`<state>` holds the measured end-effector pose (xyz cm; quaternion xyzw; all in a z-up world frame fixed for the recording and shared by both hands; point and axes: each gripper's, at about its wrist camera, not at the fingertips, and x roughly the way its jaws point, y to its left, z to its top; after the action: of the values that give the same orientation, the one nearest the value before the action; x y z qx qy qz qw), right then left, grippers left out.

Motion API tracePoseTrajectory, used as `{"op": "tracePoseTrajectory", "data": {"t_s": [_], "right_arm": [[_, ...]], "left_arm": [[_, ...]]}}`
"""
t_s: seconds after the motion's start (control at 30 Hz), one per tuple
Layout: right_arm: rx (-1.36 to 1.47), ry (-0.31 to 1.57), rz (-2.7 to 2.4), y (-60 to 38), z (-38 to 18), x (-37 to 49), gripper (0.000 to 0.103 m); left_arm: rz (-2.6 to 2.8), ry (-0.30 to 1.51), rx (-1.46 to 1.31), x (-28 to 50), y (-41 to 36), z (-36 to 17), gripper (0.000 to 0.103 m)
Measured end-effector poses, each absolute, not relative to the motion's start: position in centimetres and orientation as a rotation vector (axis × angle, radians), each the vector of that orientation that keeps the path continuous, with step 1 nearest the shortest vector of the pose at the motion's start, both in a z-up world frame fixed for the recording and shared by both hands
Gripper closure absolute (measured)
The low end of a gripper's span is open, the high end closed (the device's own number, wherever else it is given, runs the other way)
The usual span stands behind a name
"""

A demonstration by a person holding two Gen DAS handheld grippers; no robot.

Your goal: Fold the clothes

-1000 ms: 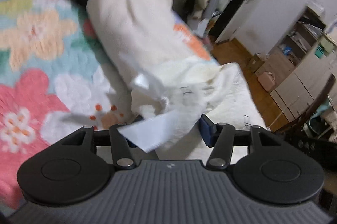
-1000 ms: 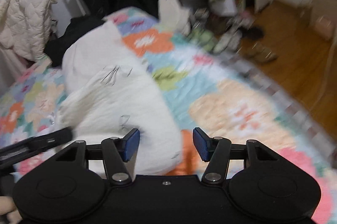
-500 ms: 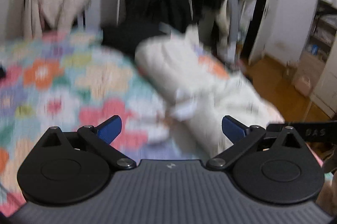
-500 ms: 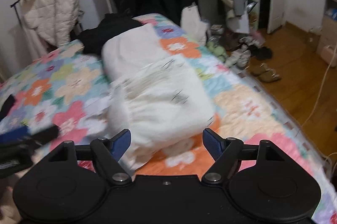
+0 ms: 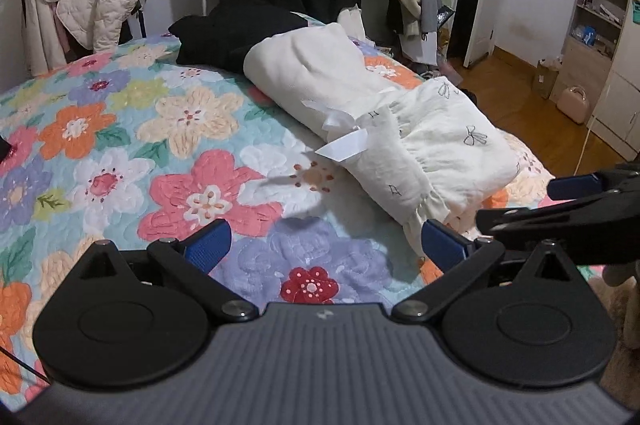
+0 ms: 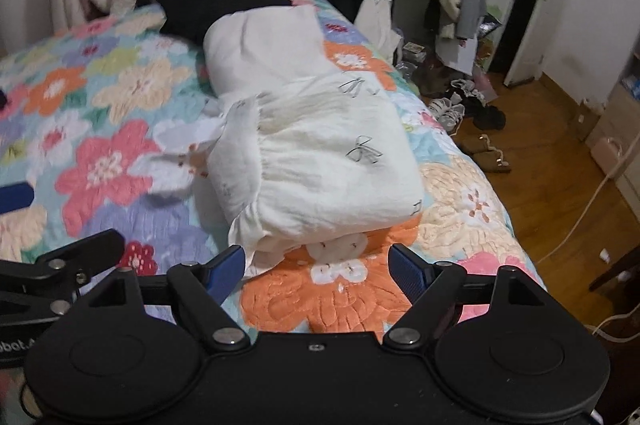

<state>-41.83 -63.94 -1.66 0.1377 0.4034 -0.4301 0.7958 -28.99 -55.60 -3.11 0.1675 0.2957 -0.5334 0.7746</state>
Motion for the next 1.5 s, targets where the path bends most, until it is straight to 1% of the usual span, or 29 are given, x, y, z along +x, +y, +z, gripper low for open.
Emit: {"op": "tracePoseTrajectory", "data": {"t_s": [0.17, 0.43, 0.67, 1.0, 1.5], "right_arm": [[0.323, 0.858, -0.897, -64.0, -1.6, -42.1, 0.02], [0.33, 0.872, -0.892, -64.1, -1.8, -41.9, 0.02], [0.328, 0.866, -0.891, -63.8, -1.8, -41.8, 0.02], [0.272, 0.813, -0.94, -63.3, -1.2, -42.2, 0.02], [0.267, 0.82, -0.95, -63.3, -1.3, -42.0, 0.02]], "left_arm": [[-1.16, 0.689, 0.344, -28.7, -55.6, -3.6, 0.0], [-1.167, 0.716, 0.335, -28.4, -55.6, -4.0, 0.0], [-1.169, 0.79, 0.291, -27.8, -55.5, -4.9, 0.0], [-1.123, 0.825, 0.312, -27.7, -55.7, -5.6, 0.0], [-1.1, 0.874, 0.291, -26.6, -55.0, -5.9, 0.0]]}}
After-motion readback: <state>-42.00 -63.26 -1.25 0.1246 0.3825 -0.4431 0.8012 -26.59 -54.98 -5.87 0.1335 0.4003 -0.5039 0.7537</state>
